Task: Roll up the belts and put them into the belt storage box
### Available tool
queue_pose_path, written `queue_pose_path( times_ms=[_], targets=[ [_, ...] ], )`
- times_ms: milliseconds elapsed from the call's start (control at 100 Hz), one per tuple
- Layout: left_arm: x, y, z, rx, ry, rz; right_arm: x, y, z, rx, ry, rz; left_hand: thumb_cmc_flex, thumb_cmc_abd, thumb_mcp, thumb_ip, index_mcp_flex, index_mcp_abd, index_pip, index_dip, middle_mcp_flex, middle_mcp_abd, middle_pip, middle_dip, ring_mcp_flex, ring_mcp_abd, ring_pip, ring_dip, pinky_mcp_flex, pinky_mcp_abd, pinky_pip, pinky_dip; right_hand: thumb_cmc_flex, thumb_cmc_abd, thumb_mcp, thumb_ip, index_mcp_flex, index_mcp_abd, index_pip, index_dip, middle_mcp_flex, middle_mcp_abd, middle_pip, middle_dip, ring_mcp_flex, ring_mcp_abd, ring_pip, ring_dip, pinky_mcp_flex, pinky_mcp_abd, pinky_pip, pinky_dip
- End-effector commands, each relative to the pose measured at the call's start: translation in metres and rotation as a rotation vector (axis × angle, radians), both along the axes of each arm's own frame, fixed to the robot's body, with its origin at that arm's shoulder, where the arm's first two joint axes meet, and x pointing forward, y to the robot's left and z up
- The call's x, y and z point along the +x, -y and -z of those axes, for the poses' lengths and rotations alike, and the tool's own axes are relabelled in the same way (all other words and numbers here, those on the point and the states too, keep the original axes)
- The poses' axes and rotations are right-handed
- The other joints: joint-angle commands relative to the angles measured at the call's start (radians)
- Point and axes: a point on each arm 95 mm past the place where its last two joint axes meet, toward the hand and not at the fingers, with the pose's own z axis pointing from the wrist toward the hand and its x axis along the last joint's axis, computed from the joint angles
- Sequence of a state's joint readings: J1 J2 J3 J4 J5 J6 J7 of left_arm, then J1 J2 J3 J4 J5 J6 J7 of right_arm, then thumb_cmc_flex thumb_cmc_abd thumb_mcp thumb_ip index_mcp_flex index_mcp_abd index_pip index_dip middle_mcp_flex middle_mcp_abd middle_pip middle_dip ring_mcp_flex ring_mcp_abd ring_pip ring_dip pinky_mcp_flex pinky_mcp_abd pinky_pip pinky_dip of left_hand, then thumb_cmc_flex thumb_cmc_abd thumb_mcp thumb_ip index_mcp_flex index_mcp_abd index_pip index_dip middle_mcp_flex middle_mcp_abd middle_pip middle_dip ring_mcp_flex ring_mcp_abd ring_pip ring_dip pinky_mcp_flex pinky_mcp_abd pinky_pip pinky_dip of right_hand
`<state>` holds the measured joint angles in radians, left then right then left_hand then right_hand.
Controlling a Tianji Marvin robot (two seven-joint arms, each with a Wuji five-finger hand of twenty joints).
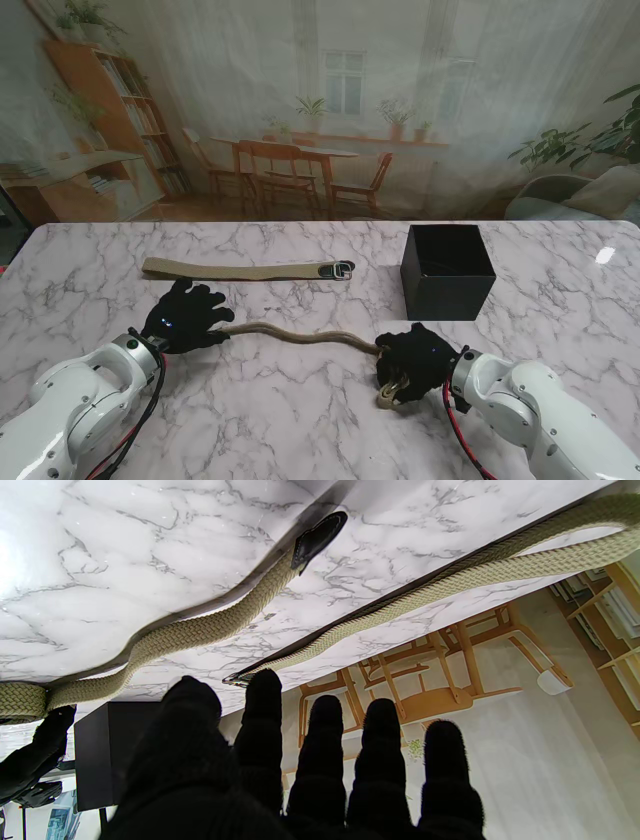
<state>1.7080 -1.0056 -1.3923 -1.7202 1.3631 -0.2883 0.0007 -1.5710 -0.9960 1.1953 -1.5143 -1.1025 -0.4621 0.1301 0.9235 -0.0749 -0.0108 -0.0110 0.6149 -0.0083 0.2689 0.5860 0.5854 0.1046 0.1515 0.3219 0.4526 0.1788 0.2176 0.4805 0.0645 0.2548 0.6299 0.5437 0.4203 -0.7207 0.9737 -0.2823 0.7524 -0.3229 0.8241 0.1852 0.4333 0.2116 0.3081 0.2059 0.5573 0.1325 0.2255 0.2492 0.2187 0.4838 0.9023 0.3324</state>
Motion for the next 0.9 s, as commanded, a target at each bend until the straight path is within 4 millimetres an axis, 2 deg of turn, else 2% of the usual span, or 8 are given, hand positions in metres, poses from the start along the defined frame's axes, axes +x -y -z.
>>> queue_pose_path(
  times_ms=[0,70,160,280,440,570,650,890],
  targets=[
    [-0.0005,-0.0001,0.0022,0.002,-0.013,-0.005,-0.0031,0.0026,0.0085,-0.001,-0.01,0.006,0.004,0.035,-0.01,-0.011,0.021,0.01,-0.011,0.001,0.017,0.013,-0.009,0.006,0.012,0.017,-0.007,0.001,-0.022,0.046,-0.033,0.006,0.007,0.061,0.075,0.028,0.169,0.047,0.359,0.049,0.077,-0.082,0.055,0.018,0.009,-0.018,0.0,-0.023,-0.012,0.003,-0.007,-0.014],
    [-0.0004,0.0001,0.0022,0.002,-0.013,-0.005,-0.0029,0.0027,0.0087,0.015,0.003,0.008,0.004,0.034,-0.009,-0.011,0.021,0.009,-0.011,0.0,0.018,0.014,-0.009,0.006,0.012,0.017,-0.007,0.001,-0.022,0.047,-0.033,0.007,0.011,0.071,0.075,0.028,0.159,0.057,0.364,0.049,0.218,-0.149,0.112,0.039,0.045,-0.031,0.016,-0.018,-0.004,-0.001,-0.002,-0.017],
    [-0.0003,0.0007,0.0024,0.004,-0.015,-0.003,-0.003,0.0027,0.0095,0.033,0.014,0.016,0.003,0.035,-0.01,-0.011,0.02,0.01,-0.011,0.0,0.017,0.014,-0.01,0.006,0.011,0.017,-0.007,0.001,-0.022,0.046,-0.033,0.007,0.018,0.078,0.068,0.025,0.147,0.066,0.371,0.049,0.333,-0.203,0.156,0.057,0.082,-0.052,0.025,-0.014,0.004,-0.005,0.002,-0.022],
    [-0.0003,0.001,0.0027,0.004,-0.017,-0.001,-0.0031,0.0025,0.0108,0.049,0.027,0.021,0.002,0.036,-0.01,-0.011,0.02,0.01,-0.011,0.0,0.017,0.014,-0.01,0.006,0.011,0.016,-0.007,0.001,-0.022,0.047,-0.034,0.007,0.019,0.082,0.061,0.024,0.132,0.062,0.381,0.047,0.389,-0.227,0.198,0.089,0.111,-0.066,0.025,-0.009,0.008,-0.01,0.005,-0.028],
    [-0.0008,0.0002,0.0025,0.004,-0.016,-0.002,-0.0019,0.0017,0.0127,0.072,0.039,0.03,0.001,0.037,-0.01,-0.011,0.021,0.01,-0.011,0.0,0.017,0.013,-0.009,0.006,0.012,0.016,-0.007,0.001,-0.023,0.047,-0.034,0.007,0.016,0.092,0.054,0.025,0.126,0.055,0.388,0.042,0.383,-0.182,0.225,0.132,0.123,-0.044,0.029,0.004,0.012,-0.009,0.008,-0.033],
    [-0.001,-0.0004,0.0024,0.003,-0.014,-0.004,-0.0018,0.0014,0.014,0.081,0.048,0.043,0.0,0.037,-0.01,-0.011,0.021,0.011,-0.011,-0.001,0.018,0.015,-0.009,0.006,0.011,0.018,-0.008,0.001,-0.024,0.049,-0.035,0.007,0.009,0.102,0.052,0.026,0.122,0.039,0.389,0.041,0.147,-0.106,0.117,0.084,0.05,-0.023,0.003,-0.003,-0.002,-0.014,0.009,-0.034],
    [-0.001,-0.0005,0.0023,0.003,-0.014,-0.004,-0.0019,0.0016,0.0144,0.085,0.075,0.057,-0.002,0.038,-0.01,-0.011,0.021,0.01,-0.011,-0.001,0.017,0.013,-0.009,0.006,0.011,0.018,-0.007,0.001,-0.024,0.049,-0.035,0.007,0.011,0.11,0.052,0.025,0.117,0.04,0.39,0.042,0.068,-0.069,0.084,0.064,0.028,-0.014,-0.001,-0.007,-0.003,-0.017,0.012,-0.033],
    [-0.0009,0.0,0.0024,0.004,-0.017,-0.003,-0.0036,0.0045,0.0162,0.052,0.117,0.103,-0.004,0.04,-0.01,-0.011,0.022,0.011,-0.011,-0.001,0.017,0.014,-0.01,0.006,0.01,0.017,-0.008,0.001,-0.024,0.05,-0.035,0.007,0.022,0.126,0.036,0.025,0.111,0.05,0.393,0.041,0.039,0.0,0.063,0.04,0.016,0.021,0.004,-0.022,-0.006,-0.023,0.026,-0.034]
  ],
)
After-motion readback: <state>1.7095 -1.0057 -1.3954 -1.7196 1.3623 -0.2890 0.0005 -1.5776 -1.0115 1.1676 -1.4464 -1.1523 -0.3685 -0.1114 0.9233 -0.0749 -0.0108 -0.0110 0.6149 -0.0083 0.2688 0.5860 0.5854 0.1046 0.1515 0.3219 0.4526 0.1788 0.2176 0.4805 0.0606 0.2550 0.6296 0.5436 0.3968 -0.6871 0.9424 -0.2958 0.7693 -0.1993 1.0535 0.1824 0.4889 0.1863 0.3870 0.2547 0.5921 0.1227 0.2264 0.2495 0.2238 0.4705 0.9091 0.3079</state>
